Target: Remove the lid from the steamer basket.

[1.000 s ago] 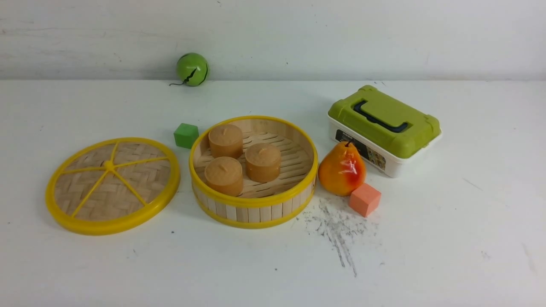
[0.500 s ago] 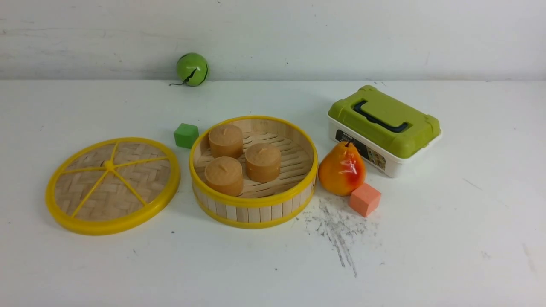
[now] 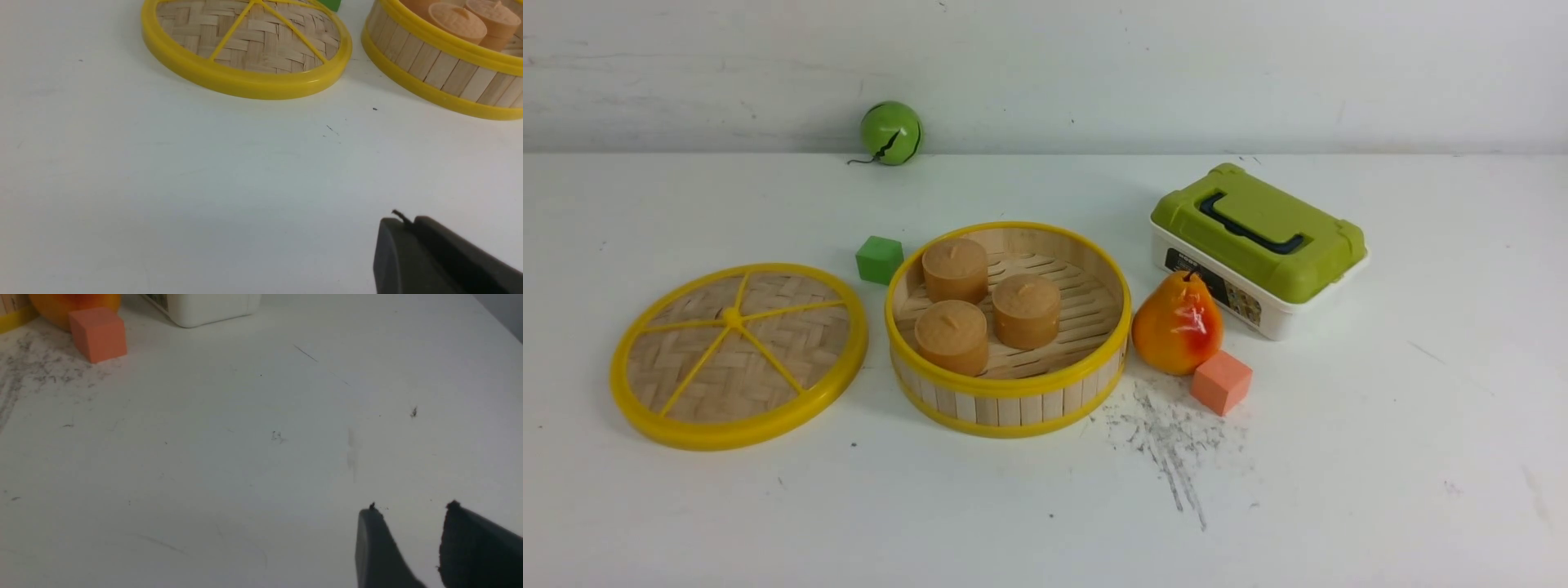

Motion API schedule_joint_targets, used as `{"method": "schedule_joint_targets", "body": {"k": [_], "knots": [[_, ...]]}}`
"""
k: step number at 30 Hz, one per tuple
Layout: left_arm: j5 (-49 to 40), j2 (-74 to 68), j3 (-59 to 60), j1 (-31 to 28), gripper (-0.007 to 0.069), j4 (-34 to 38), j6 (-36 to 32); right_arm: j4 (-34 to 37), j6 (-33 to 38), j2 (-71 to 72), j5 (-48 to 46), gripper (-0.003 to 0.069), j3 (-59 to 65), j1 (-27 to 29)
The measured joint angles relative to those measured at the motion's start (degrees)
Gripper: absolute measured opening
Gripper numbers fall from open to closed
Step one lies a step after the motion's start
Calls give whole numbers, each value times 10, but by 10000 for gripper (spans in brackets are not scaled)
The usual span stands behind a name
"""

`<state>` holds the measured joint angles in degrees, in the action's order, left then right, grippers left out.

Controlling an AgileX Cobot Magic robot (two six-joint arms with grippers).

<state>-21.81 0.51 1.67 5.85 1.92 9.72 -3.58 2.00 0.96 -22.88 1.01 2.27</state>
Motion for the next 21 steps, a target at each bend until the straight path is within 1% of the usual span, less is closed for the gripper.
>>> {"method": "schedule_joint_targets", "body": {"k": [21], "knots": [[0, 0, 0, 0, 48, 0, 0, 0, 0, 0, 0, 240, 0, 0]]}}
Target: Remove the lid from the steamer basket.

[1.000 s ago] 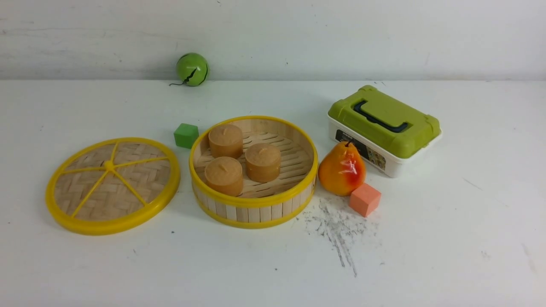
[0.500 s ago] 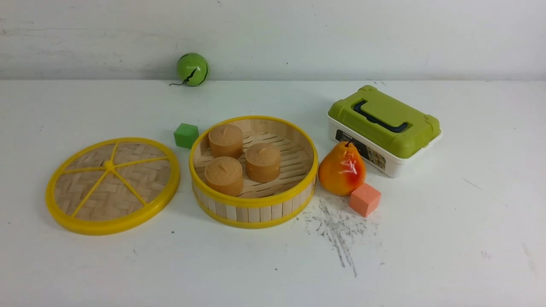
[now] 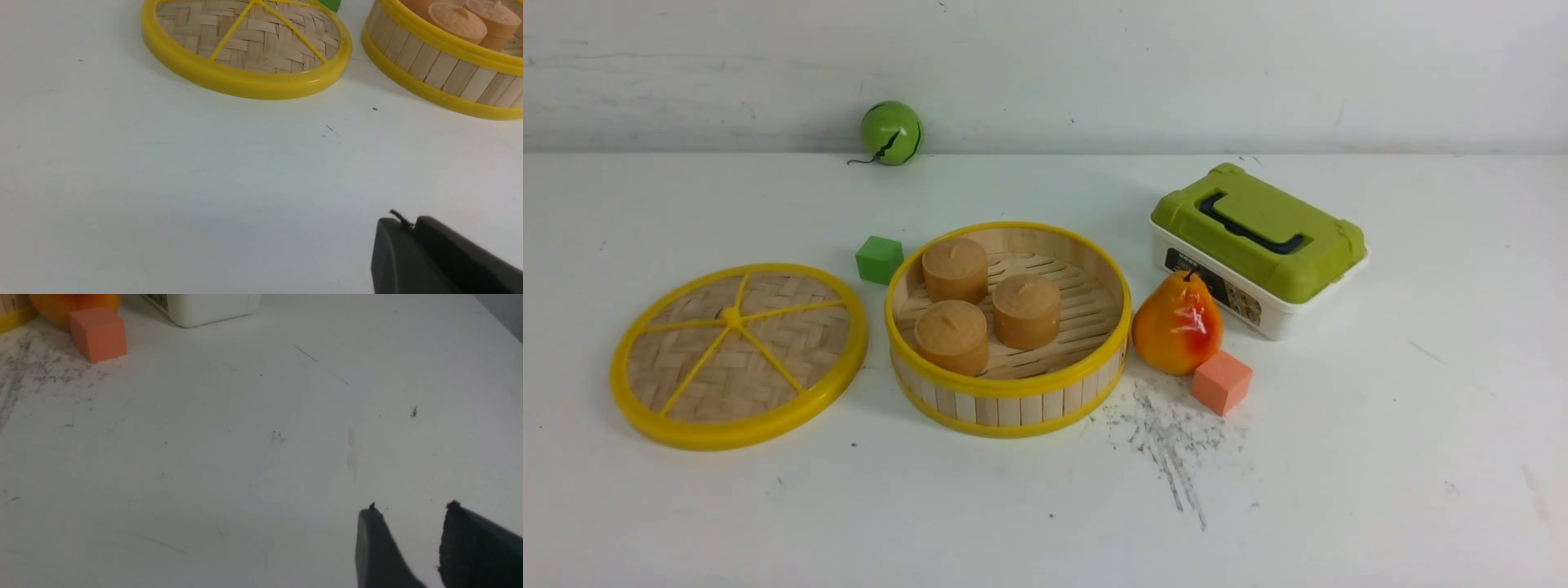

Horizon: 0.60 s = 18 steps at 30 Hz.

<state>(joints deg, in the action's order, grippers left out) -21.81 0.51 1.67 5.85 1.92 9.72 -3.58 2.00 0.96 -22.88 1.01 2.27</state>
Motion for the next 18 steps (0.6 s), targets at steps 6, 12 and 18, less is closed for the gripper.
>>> {"method": "schedule_joint_targets", "body": {"k": [6, 12, 18], "knots": [[0, 0, 0, 0, 55, 0, 0, 0, 0, 0, 0, 240, 0, 0], [0, 0, 0, 0, 62, -1, 0, 0, 0, 0, 0, 240, 0, 0], [0, 0, 0, 0, 62, 0, 0, 0, 0, 0, 0, 240, 0, 0]]}}
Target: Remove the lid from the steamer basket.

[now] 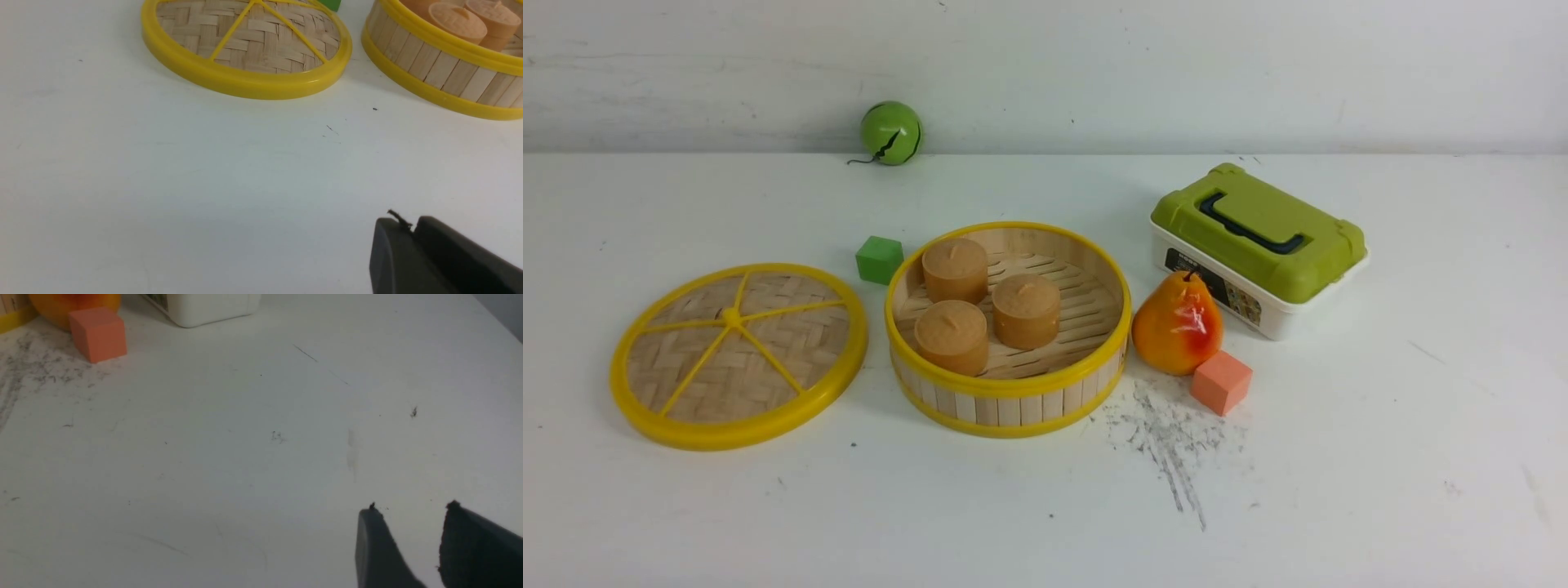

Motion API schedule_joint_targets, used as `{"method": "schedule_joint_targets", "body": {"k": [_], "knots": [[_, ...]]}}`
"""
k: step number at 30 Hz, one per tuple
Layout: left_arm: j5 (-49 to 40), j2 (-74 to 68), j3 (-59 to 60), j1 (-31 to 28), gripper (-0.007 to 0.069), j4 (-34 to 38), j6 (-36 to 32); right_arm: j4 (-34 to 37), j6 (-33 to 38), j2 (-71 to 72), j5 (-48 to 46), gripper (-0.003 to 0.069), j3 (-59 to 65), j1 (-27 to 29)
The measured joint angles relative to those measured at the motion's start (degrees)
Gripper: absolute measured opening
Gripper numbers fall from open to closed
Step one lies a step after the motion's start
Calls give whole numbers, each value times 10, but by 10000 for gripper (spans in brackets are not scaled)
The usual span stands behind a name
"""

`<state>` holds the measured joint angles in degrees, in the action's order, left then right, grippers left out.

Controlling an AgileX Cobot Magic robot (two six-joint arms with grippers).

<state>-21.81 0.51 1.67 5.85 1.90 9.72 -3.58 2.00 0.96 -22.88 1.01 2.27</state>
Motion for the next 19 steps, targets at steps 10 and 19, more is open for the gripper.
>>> {"method": "schedule_joint_targets", "body": {"k": [10, 19], "knots": [[0, 0, 0, 0, 72, 0, 0, 0, 0, 0, 0, 240, 0, 0], [0, 0, 0, 0, 83, 0, 1, 0, 0, 0, 0, 240, 0, 0]]}}
